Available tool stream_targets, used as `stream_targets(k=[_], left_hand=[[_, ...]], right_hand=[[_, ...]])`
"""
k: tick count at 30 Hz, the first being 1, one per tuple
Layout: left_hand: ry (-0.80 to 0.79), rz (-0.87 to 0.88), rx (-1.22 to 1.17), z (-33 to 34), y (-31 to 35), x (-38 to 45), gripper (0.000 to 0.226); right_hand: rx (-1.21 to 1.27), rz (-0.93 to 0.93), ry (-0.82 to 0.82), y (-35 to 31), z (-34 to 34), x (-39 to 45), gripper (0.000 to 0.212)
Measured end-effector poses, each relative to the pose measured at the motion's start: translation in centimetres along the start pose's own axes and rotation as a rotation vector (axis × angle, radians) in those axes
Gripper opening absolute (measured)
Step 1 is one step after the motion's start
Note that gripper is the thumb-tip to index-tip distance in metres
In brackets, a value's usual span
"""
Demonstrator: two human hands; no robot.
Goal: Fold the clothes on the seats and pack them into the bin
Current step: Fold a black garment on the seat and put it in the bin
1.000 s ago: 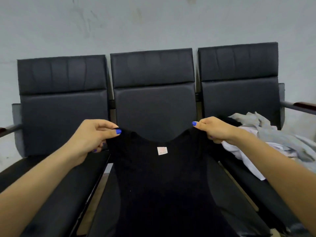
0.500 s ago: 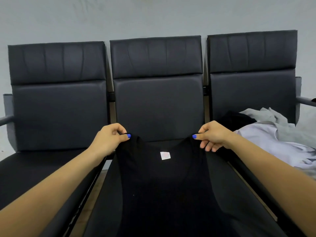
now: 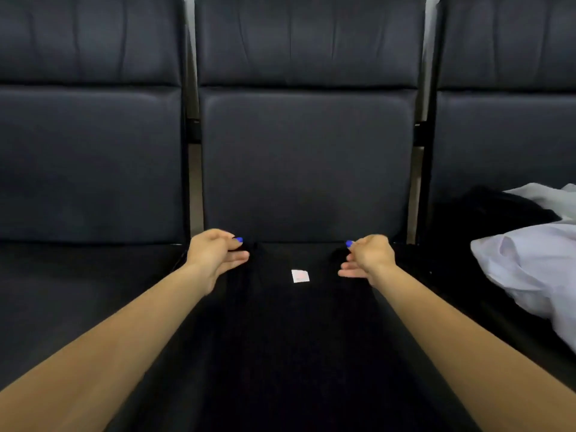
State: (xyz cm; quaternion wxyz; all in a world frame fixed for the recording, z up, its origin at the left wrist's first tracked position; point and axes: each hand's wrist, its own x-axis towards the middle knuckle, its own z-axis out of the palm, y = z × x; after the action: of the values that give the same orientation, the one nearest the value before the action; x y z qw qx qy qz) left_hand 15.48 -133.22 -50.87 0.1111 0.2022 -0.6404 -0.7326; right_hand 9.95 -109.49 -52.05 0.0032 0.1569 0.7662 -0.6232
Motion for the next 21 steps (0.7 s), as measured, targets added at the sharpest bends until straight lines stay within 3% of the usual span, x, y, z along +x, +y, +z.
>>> stream_targets(k=[3,6,10,14,16,19,21], left_hand=[[0.053,0.087,0.073,1.7,-2.7,5.7,0.023],[0.087,0.176,0.151,3.2,-4.9,10.4,0.026],[0.066,0.287,0.297,4.4,-5.7,11.9,0.022],[-0.016,0.440,0.247,4.0,-5.1,9.3,0.034],[-0.092,0.509,0.359,2.5,-4.9,6.5,0.042],[-0.236,0.448,0.515,-1.5,-5.7,0.4,0.053],[-0.246,0.319,0.655,-4.9,-5.3,-3.5,0.045]], right_hand=[[0.105,-0.044,0.058,1.6,2.9,4.7,0.002],[0.184,-0.044,0.062,2.0,5.1,8.4,0.012],[0.145,-0.065,0.109,1.8,5.6,10.7,0.009],[0.039,-0.081,-0.078,1.7,5.1,10.4,0.020],[-0.035,-0.126,-0.146,1.0,4.3,8.9,0.020],[-0.046,-0.236,-0.191,0.1,1.8,4.9,0.019],[-0.077,-0.243,-0.231,-0.7,-0.6,1.4,0.020]])
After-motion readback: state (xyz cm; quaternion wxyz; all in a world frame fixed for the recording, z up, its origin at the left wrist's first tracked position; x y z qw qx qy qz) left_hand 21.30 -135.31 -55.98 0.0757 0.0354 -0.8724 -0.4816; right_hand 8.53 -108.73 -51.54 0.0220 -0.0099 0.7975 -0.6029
